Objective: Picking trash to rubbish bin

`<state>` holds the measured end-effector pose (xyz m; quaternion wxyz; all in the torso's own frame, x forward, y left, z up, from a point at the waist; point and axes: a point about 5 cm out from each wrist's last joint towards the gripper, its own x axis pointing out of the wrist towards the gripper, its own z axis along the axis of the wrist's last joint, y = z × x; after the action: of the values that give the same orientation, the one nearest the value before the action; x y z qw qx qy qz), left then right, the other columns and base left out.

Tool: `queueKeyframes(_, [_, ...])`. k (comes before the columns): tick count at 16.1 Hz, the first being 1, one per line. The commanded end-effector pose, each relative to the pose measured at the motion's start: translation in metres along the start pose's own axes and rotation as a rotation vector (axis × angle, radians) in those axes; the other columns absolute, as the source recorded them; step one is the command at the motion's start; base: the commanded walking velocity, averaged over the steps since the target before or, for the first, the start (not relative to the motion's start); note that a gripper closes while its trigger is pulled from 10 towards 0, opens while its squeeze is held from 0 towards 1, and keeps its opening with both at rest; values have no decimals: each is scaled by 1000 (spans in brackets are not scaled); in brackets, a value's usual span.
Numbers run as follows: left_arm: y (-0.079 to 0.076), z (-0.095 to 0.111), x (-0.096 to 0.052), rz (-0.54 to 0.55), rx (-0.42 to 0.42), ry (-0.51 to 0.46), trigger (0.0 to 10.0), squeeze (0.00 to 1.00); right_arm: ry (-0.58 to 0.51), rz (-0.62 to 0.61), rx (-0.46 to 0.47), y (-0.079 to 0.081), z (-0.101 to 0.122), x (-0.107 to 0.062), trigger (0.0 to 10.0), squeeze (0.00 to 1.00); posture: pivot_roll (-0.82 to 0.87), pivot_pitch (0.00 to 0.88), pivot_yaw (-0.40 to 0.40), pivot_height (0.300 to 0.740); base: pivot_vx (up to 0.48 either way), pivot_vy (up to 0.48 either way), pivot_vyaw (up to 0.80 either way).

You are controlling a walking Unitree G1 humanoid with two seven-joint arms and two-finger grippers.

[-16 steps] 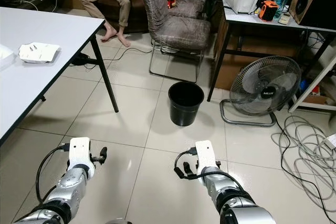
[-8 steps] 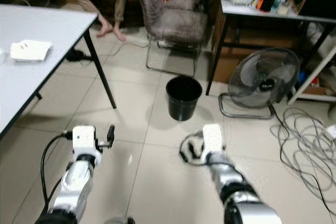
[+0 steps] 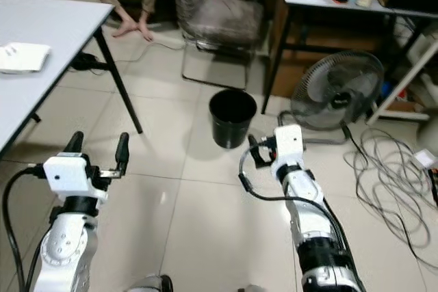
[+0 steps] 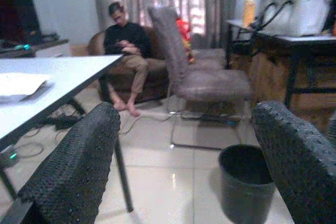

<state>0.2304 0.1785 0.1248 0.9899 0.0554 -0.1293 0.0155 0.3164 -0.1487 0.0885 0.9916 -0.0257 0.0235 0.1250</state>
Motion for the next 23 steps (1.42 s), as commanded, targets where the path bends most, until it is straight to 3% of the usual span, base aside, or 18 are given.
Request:
queueKeyframes(1, [3,14,1,24,28,-28,10000,0,-30,10,2,6,12,0,10000,0,-45,147,-41,740,0,0,0])
queueKeyframes(6, [6,20,0,53,85,13,10000,0,-46,46,-17,21,28,-3,10000,0,-46,150,-38,740,0,0,298])
queueKeyframes(12, [5,25,8,75,84,20,10000,0,-25,44,4,21,30,-5,10000,0,-53,150,-30,740,0,0,800])
queueKeyframes(16, [10,32,16,108,131,6,10000,0,-14,46,-4,23,30,-7,10000,0,-53,149,-25,740,0,0,800])
queueKeyframes(21, [12,28,23,128,192,27,10000,0,-13,55,-4,22,31,-5,10000,0,-56,145,-28,740,0,0,800])
queueKeyframes(23, [12,25,22,143,181,48,10000,0,-10,59,-4,22,31,-5,10000,0,-57,148,-28,740,0,0,800])
